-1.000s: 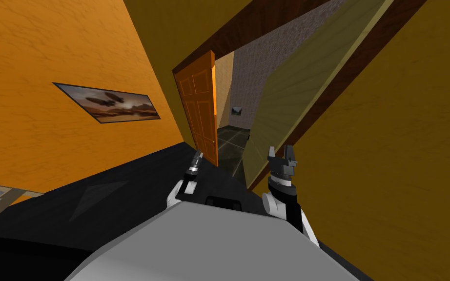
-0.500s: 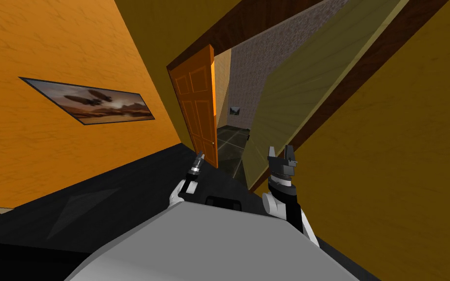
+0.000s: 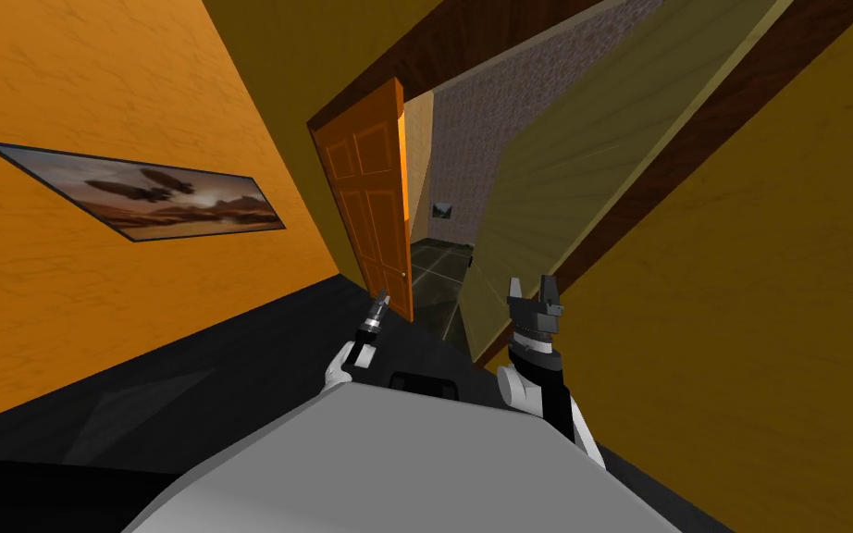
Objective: Push the door open
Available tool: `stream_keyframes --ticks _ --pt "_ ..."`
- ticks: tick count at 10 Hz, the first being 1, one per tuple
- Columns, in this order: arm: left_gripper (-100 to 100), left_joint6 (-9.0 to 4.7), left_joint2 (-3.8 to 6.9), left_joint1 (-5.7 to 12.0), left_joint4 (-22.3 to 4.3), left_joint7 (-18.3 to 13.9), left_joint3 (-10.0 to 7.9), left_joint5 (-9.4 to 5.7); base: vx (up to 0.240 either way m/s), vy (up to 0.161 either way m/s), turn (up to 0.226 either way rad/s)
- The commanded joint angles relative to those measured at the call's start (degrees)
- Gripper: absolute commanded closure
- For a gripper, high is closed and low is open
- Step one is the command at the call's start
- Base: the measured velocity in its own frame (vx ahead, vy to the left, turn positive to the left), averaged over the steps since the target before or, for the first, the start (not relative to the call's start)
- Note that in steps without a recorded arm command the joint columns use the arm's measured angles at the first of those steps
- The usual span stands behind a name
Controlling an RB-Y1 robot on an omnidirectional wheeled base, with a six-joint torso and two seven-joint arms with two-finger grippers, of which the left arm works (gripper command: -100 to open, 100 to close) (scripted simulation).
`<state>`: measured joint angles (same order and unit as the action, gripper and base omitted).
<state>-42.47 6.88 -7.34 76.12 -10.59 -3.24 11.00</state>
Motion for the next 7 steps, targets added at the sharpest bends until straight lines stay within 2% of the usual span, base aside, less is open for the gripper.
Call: stream_keyframes --ticks 1,7 --pt "-100 -0.53 0.15 0.99 -2.64 -0.69 0.00 0.48 0.080 0.102 -0.096" --pt "-100 -2.27 0.54 4.49 -11.81 -2.88 0.07 2.20 0.076 0.092 -0.071"
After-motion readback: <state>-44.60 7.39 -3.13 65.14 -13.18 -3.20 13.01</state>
